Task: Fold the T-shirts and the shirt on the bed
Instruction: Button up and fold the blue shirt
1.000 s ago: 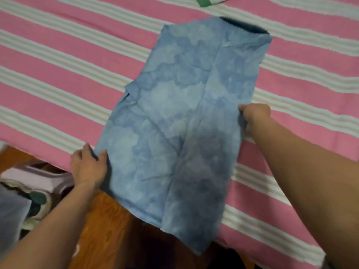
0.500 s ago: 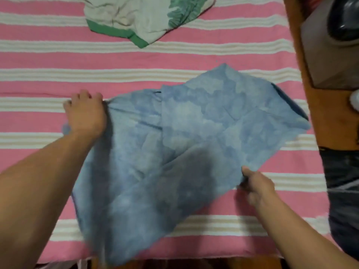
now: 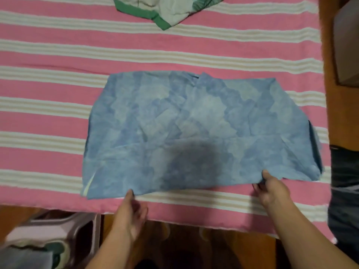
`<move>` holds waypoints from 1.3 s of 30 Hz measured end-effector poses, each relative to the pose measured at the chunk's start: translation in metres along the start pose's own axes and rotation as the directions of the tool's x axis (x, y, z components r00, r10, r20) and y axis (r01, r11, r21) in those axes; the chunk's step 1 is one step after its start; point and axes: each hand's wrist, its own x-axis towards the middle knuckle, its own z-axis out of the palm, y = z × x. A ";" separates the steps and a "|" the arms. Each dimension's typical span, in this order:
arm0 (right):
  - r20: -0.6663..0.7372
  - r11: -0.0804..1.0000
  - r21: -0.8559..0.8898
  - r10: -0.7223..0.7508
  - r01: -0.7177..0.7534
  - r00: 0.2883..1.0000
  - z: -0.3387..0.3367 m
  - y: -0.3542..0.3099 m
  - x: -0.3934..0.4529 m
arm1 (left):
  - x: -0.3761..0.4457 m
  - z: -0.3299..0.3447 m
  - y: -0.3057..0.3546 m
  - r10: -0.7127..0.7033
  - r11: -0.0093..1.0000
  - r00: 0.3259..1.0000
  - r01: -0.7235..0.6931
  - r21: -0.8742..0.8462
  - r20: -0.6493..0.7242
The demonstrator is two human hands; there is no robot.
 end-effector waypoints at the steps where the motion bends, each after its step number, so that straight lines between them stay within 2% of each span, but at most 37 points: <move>1: -0.036 0.999 -0.032 -0.011 0.010 0.999 -0.005 -0.001 0.001 | 0.008 0.005 0.010 -0.023 0.991 1.000 0.022 -0.133 -0.003; 3: -0.122 0.996 -0.086 -0.033 0.022 0.992 -0.019 0.002 -0.001 | 0.012 0.010 0.027 0.069 0.977 0.997 -0.073 -0.200 -0.028; 4: -0.155 0.993 -0.120 -0.024 0.006 0.988 -0.027 0.006 -0.004 | 0.014 0.006 0.031 0.139 0.976 0.988 -0.148 -0.158 -0.066; 7: -0.233 0.983 -0.167 0.034 -0.074 0.972 -0.043 0.009 -0.020 | 0.008 -0.011 0.035 0.209 0.977 0.972 -0.202 0.072 -0.105; 8: -0.274 0.976 -0.200 0.032 -0.089 0.961 -0.045 0.007 -0.030 | 0.000 -0.015 0.037 0.235 0.955 0.962 -0.203 0.214 -0.136; 9: -0.338 0.953 -0.281 0.014 -0.115 0.941 -0.044 0.004 -0.041 | -0.001 -0.018 0.042 0.299 0.896 0.938 -0.213 0.389 -0.175; 10: -0.415 0.894 -0.428 -0.064 -0.133 0.907 -0.041 0.000 -0.050 | -0.007 -0.020 0.049 0.403 0.787 0.889 -0.218 0.577 -0.215; 11: -0.456 0.800 -0.590 -0.217 -0.111 0.863 -0.036 -0.005 -0.061 | -0.011 -0.023 0.059 0.525 0.649 0.825 -0.228 0.726 -0.209; 12: -0.363 0.675 -0.738 -0.428 0.025 0.828 -0.028 -0.008 -0.069 | -0.015 -0.020 0.068 0.659 0.485 0.741 -0.283 0.828 -0.132; 13: -0.132 0.483 -0.844 -0.608 0.232 0.783 -0.016 -0.009 -0.075 | -0.016 -0.017 0.076 0.764 0.289 0.645 -0.353 0.890 0.007; 14: 0.173 0.225 -0.872 -0.690 0.435 0.703 -0.006 -0.007 -0.076 | -0.016 -0.010 0.087 0.818 0.042 0.537 -0.412 0.910 0.206; 15: 0.443 -0.034 -0.820 -0.670 0.571 0.596 0.007 -0.004 -0.074 | -0.013 -0.001 0.100 0.803 -0.217 0.432 -0.427 0.878 0.409; 16: 0.643 -0.248 -0.719 -0.594 0.650 0.484 0.020 -0.002 -0.065 | -0.001 0.006 0.110 0.729 -0.416 0.370 -0.430 0.802 0.576; 17: 0.779 -0.404 -0.601 -0.489 0.690 0.393 0.034 -0.002 -0.057 | 0.011 0.014 0.122 0.641 -0.559 0.336 -0.412 0.720 0.690; 18: 0.856 -0.499 -0.508 -0.385 0.702 0.346 0.047 -0.006 -0.051 | 0.022 0.020 0.132 0.555 -0.649 0.336 -0.398 0.649 0.761; 19: 0.894 -0.560 -0.449 -0.298 0.696 0.336 0.056 -0.011 -0.045 | 0.032 0.025 0.144 0.496 -0.710 0.340 -0.371 0.598 0.799; 20: 0.915 -0.610 -0.401 -0.228 0.683 0.334 0.059 -0.015 -0.036 | 0.037 0.031 0.155 0.470 -0.744 0.350 -0.336 0.577 0.810; 22: 0.938 -0.684 -0.322 -0.141 0.654 0.315 0.056 -0.025 -0.023 | 0.037 0.041 0.174 0.447 -0.779 0.435 -0.240 0.579 0.782; 24: 0.942 -0.685 -0.312 -0.130 0.659 0.310 0.050 -0.032 -0.015 | 0.031 0.053 0.186 0.467 -0.769 0.443 -0.225 0.599 0.765; 27: 0.922 -0.654 -0.376 -0.195 0.656 0.334 0.053 -0.034 -0.013 | 0.018 0.075 0.182 0.617 -0.669 0.349 -0.238 0.704 0.705; 29: 0.911 -0.655 -0.407 -0.248 0.637 0.328 0.055 -0.028 -0.012 | 0.009 0.084 0.162 0.672 -0.663 0.250 -0.215 0.717 0.697; 31: 0.909 -0.665 -0.417 -0.299 0.619 0.291 0.054 -0.022 -0.011 | -0.002 0.089 0.123 0.592 -0.726 0.153 -0.326 0.606 0.791; 33: 0.917 -0.672 -0.396 -0.317 0.626 0.241 0.051 -0.017 -0.010 | -0.014 0.093 0.071 0.416 -0.796 0.108 -0.437 0.419 0.903; 35: 0.924 -0.685 -0.378 -0.322 0.623 0.207 0.048 -0.016 -0.010 | -0.012 0.097 0.033 0.311 -0.821 0.150 -0.455 0.345 0.939; 38: 0.877 -0.635 -0.461 -0.431 0.620 0.212 0.042 -0.016 -0.004 | 0.020 0.103 0.023 0.392 -0.773 0.279 -0.417 0.478 0.877; 39: 0.861 -0.617 -0.485 -0.461 0.619 0.215 0.038 -0.015 -0.001 | 0.031 0.106 0.026 0.398 -0.770 0.301 -0.404 0.494 0.867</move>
